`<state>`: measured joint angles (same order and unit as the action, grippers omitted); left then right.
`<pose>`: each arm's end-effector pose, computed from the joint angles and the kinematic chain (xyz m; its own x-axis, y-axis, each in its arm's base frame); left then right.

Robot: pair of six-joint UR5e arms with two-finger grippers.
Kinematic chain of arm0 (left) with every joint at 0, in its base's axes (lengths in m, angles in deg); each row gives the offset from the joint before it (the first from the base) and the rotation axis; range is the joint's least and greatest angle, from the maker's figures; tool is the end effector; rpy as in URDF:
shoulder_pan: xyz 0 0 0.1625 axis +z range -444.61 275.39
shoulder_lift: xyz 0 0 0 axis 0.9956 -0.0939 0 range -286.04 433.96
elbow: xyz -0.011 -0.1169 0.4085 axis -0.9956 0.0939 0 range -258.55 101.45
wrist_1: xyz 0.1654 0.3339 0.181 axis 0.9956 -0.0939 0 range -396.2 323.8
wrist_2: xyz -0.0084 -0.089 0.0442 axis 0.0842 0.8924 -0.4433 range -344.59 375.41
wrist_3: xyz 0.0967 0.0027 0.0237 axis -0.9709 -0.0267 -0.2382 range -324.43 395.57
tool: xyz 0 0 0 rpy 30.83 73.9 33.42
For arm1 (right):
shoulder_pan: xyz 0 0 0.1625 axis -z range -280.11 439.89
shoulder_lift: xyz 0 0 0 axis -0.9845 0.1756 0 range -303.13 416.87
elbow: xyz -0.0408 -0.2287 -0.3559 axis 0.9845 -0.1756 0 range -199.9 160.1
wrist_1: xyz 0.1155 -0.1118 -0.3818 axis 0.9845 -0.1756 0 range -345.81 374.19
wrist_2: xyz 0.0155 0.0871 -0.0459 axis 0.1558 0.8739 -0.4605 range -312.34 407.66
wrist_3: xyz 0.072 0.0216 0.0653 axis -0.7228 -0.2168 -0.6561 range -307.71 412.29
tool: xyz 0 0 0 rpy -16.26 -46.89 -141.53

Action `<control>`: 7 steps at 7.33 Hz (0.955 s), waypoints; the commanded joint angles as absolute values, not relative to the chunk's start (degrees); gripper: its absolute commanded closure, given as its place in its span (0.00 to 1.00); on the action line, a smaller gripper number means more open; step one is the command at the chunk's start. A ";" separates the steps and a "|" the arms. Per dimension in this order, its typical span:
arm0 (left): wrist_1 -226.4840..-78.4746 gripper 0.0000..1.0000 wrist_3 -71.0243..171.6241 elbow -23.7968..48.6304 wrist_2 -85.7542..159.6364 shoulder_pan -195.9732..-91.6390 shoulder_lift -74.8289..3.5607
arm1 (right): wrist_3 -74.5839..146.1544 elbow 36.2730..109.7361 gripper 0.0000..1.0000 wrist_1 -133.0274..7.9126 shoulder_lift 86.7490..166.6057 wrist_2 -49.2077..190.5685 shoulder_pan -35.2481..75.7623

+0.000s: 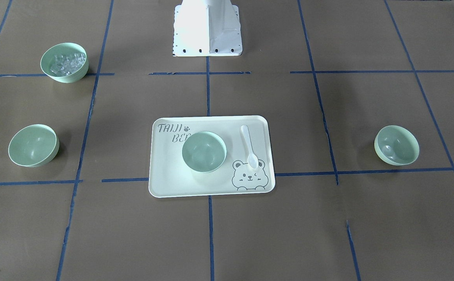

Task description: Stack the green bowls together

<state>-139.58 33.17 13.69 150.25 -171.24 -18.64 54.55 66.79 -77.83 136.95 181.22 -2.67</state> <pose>-0.0320 -0.5297 0.5899 0.6919 0.3014 -0.6561 -0.0849 0.9364 0.3406 -0.0095 -0.5715 0.6000 0.7057 -0.1876 0.6833 0.1573 0.9817 0.1070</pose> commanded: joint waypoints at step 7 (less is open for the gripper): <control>-140.26 0.00 36.71 13.73 150.23 -167.93 -18.77 | 18.99 69.13 0.01 -47.69 144.06 177.48 16.42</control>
